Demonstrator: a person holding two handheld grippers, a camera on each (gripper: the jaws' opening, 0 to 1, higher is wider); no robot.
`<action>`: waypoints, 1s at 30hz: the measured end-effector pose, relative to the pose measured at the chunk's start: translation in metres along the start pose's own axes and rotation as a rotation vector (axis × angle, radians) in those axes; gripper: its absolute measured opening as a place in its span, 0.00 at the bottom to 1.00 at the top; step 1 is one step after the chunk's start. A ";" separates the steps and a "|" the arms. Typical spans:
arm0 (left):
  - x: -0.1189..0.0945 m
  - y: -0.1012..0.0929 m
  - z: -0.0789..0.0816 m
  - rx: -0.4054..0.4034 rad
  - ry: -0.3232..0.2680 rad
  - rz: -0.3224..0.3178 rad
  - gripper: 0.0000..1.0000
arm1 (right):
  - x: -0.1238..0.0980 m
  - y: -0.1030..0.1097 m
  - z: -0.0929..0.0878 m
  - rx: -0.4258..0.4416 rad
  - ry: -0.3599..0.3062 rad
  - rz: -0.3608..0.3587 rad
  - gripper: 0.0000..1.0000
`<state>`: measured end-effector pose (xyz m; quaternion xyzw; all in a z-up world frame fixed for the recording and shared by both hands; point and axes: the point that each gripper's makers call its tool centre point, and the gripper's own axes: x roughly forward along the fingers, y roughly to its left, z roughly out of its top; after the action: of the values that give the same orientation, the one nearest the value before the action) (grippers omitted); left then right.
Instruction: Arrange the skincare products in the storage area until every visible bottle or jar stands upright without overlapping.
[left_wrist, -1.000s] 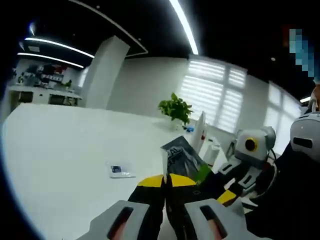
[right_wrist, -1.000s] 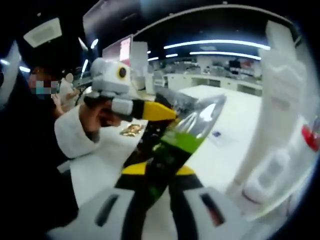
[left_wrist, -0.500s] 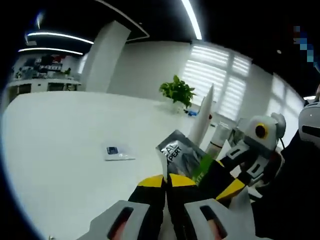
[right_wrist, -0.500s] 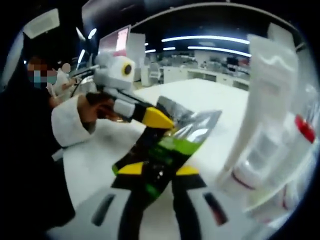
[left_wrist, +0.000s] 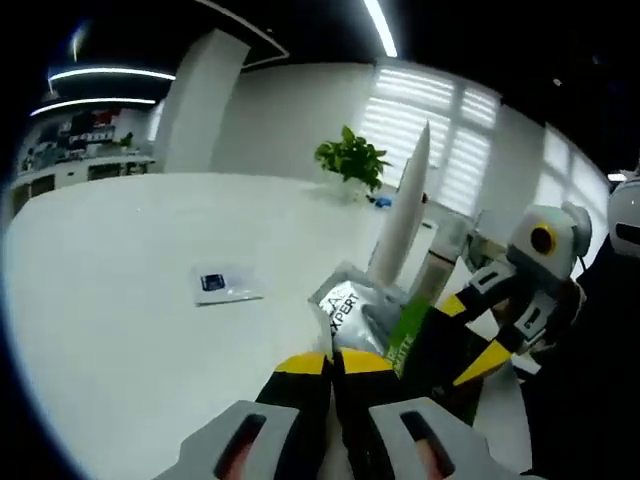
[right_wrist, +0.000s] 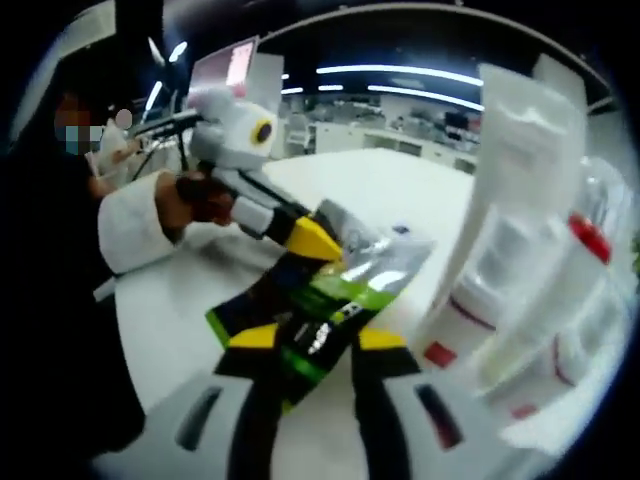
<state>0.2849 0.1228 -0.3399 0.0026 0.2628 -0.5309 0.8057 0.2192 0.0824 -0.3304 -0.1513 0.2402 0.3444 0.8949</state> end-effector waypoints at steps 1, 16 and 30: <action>0.001 0.000 -0.002 0.010 0.011 0.004 0.01 | -0.001 0.000 -0.002 -0.002 0.006 -0.003 0.28; 0.004 0.008 -0.007 0.021 0.034 0.033 0.01 | -0.021 -0.013 -0.006 0.022 -0.021 -0.064 0.15; 0.006 0.002 -0.008 -0.008 0.039 0.021 0.01 | 0.004 0.005 0.007 0.104 -0.118 0.022 0.08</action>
<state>0.2852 0.1207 -0.3504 0.0126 0.2803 -0.5212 0.8060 0.2205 0.0913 -0.3267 -0.0813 0.2062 0.3495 0.9103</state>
